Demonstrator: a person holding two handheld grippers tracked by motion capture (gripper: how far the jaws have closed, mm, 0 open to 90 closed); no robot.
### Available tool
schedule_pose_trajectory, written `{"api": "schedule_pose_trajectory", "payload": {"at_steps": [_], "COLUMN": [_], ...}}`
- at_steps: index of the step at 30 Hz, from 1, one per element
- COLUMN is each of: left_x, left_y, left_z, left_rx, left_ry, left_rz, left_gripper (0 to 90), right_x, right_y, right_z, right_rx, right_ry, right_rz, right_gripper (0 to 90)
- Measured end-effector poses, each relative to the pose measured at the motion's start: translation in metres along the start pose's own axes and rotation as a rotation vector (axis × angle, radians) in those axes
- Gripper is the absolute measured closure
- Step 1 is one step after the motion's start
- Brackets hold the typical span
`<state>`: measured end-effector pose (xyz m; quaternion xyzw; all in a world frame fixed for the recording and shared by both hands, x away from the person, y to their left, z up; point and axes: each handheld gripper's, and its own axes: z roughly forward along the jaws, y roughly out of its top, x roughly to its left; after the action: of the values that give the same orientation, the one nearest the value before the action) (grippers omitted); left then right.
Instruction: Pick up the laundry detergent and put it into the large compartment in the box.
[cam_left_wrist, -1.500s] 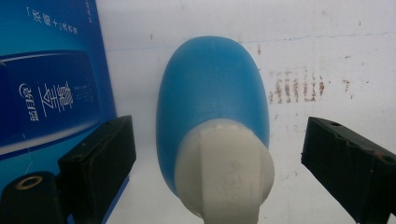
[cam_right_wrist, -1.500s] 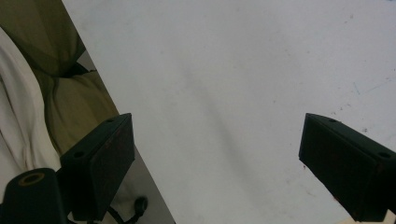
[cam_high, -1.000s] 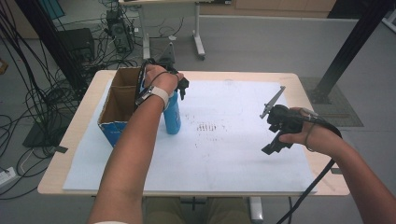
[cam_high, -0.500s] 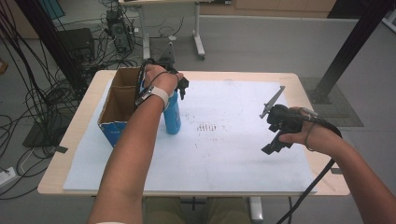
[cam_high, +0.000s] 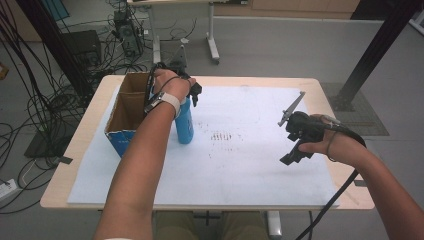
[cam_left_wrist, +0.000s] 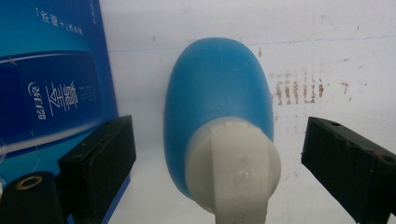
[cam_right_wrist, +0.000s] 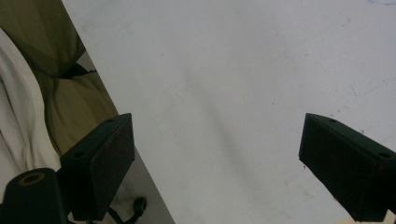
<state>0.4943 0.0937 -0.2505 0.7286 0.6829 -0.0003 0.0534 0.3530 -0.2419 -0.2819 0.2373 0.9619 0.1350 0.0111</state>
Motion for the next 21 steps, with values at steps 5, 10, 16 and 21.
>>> {"api": "schedule_pose_trajectory", "payload": {"at_steps": [5,10,16,21], "left_x": [-0.0004,-0.0002,0.0008,0.0002], "left_y": [-0.0002,-0.0005,-0.0008,-0.0009], "left_z": [0.0001,-0.0001,-0.0006,-0.0011], "left_rx": [0.001,-0.004,-0.004,-0.004], "left_ry": [-0.001,-0.002,-0.001,-0.002], "left_rz": [0.002,0.002,0.000,0.002], "left_gripper": [10.3,10.3,10.3,10.3], "right_x": [0.0005,0.0009,0.0008,0.0011], "right_y": [0.0002,0.0004,0.0001,0.0004], "right_z": [-0.0005,-0.0006,-0.0009,-0.0010], "right_rx": [0.001,0.000,0.000,-0.002], "right_ry": [-0.002,-0.003,-0.002,-0.003], "right_rz": [0.001,-0.001,-0.001,-0.001], "right_gripper": [10.6,10.6,10.6,10.6]}}
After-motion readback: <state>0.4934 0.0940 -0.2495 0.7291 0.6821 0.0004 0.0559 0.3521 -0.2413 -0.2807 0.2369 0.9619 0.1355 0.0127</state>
